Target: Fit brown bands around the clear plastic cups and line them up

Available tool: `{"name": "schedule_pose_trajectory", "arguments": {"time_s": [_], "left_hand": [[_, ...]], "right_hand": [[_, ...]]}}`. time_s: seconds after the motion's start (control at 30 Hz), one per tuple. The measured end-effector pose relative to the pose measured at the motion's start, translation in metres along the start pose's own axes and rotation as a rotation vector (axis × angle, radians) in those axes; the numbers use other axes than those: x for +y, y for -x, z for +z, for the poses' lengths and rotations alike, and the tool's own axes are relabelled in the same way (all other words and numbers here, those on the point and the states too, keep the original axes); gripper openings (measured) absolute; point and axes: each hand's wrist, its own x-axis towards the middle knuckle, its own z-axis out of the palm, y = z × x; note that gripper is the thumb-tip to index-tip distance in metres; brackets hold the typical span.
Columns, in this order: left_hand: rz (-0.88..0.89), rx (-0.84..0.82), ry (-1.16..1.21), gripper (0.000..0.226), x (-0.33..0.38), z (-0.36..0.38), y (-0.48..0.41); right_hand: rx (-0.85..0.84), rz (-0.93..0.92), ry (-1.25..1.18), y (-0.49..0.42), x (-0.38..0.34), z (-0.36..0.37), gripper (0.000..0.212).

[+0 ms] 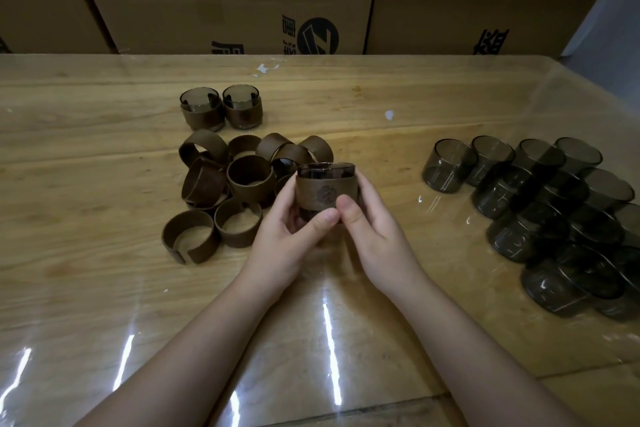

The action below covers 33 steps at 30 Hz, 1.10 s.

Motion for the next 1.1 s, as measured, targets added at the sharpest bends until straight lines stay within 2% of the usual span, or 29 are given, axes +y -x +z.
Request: {"name": "schedule_pose_trajectory", "arguments": {"time_s": [0.2, 0.27, 0.4, 0.57, 0.7, 0.9, 0.97, 1.1], "left_hand": [[0.006, 0.055, -0.041, 0.04, -0.0012, 0.002, 0.0012], [0.001, 0.067, -0.05, 0.039, -0.0014, 0.0011, 0.0016], [-0.017, 0.077, -0.048, 0.041, -0.0003, 0.0012, 0.0014], [-0.025, 0.078, -0.065, 0.043, -0.0008, -0.0001, 0.0021], [-0.033, 0.079, -0.049, 0.04, -0.001, -0.0011, 0.002], [-0.046, 0.063, -0.003, 0.043, -0.0007, 0.0017, 0.0009], [-0.053, 0.039, 0.013, 0.048, -0.0004, 0.0032, 0.0005], [-0.089, 0.082, 0.094, 0.074, -0.001, 0.0066, 0.0023]], "right_hand": [[0.026, 0.001, 0.027, -0.0011, 0.0021, 0.003, 0.072], [0.021, 0.013, 0.029, -0.0018, 0.0024, 0.0043, 0.069], [0.016, 0.056, 0.001, -0.003, 0.0069, 0.0039, 0.047], [0.003, 0.068, 0.006, -0.0031, 0.0056, 0.0049, 0.052], [0.011, 0.064, -0.012, -0.0018, 0.0075, 0.0053, 0.067], [0.062, 0.071, -0.091, -0.0009, 0.0052, 0.0092, 0.066], [0.092, 0.091, -0.146, -0.0025, 0.0031, 0.0083, 0.072], [0.18, 0.123, -0.241, -0.0071, -0.0007, 0.0051, 0.08]]}}
